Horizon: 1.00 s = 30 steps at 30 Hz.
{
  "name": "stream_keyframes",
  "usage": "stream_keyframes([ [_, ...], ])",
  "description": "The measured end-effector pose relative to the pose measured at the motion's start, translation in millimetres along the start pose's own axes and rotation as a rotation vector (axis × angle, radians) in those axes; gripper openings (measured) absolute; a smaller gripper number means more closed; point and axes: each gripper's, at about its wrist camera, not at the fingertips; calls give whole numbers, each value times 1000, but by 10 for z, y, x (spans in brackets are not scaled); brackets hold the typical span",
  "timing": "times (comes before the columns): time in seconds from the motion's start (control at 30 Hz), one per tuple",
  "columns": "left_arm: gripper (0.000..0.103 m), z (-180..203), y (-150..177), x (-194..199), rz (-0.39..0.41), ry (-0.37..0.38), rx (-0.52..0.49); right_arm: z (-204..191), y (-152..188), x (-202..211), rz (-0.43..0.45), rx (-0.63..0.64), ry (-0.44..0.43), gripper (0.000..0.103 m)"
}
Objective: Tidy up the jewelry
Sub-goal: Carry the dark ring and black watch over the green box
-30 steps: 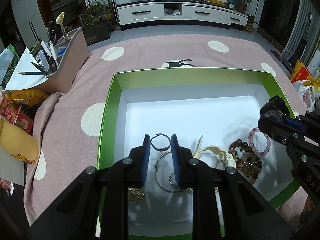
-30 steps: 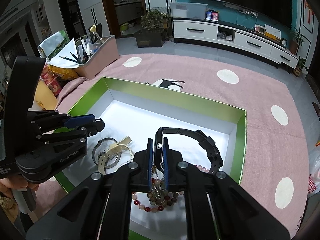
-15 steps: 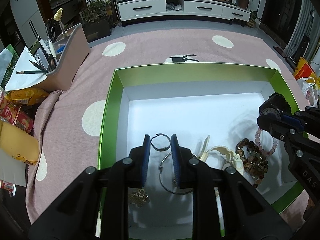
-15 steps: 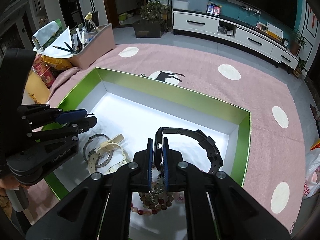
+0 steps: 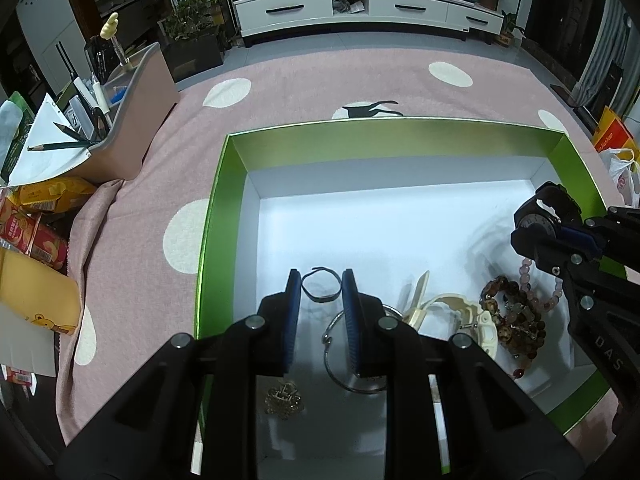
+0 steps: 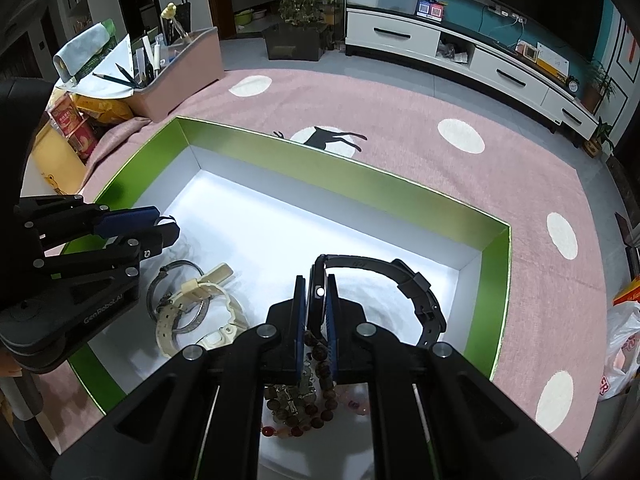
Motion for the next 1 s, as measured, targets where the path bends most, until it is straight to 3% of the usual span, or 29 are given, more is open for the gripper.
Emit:
stream_keyframes([
  [0.7,21,64,-95,-104,-53,-15,-15,-19,-103,-124,-42,14,16,9],
  [1.0,23,64,-100,-101,-61,-11,-15,2,-51,22,0,6,33,9],
])
Point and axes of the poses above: each gripper's, at about its wrist camera, not at the fingertips, and x roughly against the way its jaws point, z to its right, y to its underside, and after that the axes turned 15 degrees about -z, right-handed
